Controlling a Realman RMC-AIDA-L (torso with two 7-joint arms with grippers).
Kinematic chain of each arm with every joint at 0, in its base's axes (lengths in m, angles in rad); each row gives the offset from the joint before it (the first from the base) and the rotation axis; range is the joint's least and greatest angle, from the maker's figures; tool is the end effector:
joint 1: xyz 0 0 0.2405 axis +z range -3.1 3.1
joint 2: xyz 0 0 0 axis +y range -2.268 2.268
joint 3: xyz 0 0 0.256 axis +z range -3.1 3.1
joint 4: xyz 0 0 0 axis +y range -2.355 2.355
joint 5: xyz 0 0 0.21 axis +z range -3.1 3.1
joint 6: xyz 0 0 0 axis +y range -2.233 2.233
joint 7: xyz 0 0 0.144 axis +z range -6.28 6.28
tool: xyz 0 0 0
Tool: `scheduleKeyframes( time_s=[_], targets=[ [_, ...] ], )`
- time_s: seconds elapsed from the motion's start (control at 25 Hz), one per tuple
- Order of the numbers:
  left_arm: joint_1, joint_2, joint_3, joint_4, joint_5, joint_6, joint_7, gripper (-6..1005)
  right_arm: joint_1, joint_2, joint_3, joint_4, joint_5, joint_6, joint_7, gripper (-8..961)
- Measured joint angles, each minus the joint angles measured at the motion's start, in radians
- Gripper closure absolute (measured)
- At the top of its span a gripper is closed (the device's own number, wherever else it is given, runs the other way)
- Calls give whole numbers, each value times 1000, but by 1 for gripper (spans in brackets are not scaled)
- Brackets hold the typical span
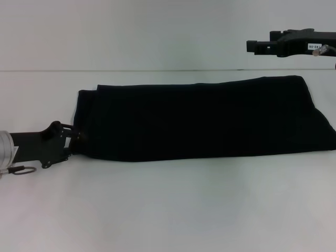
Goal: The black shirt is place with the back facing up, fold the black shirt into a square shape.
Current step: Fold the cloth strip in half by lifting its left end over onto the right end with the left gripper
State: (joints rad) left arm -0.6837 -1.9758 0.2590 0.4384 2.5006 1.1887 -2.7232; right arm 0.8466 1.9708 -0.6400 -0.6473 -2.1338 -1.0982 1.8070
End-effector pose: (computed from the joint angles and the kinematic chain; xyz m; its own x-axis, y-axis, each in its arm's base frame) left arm -0.3319 0.3750 0.0221 -0.4173 0.7653 0.4900 0.9086 0.3601 0.2116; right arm 0.2069 0.4657 0.0619 0.7445 -0.4228 -0.5167 -0.6513 -0.6301 -0.4229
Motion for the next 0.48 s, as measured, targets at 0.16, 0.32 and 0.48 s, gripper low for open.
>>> scheduleKeyframes(
  time_s=[0.16, 0.32, 0.48],
  targets=[
    [0, -2, 17, -1, 0, 0, 10, 545, 0, 0, 0, 0, 0, 0, 0, 69],
    [-3, -3, 29, -1, 0, 0, 12, 702, 0, 0, 1, 0, 0, 1, 0, 69],
    [-1, -5, 31, -1, 0, 0, 20, 865, 0, 1, -1, 0, 0, 1, 0, 68]
  ],
)
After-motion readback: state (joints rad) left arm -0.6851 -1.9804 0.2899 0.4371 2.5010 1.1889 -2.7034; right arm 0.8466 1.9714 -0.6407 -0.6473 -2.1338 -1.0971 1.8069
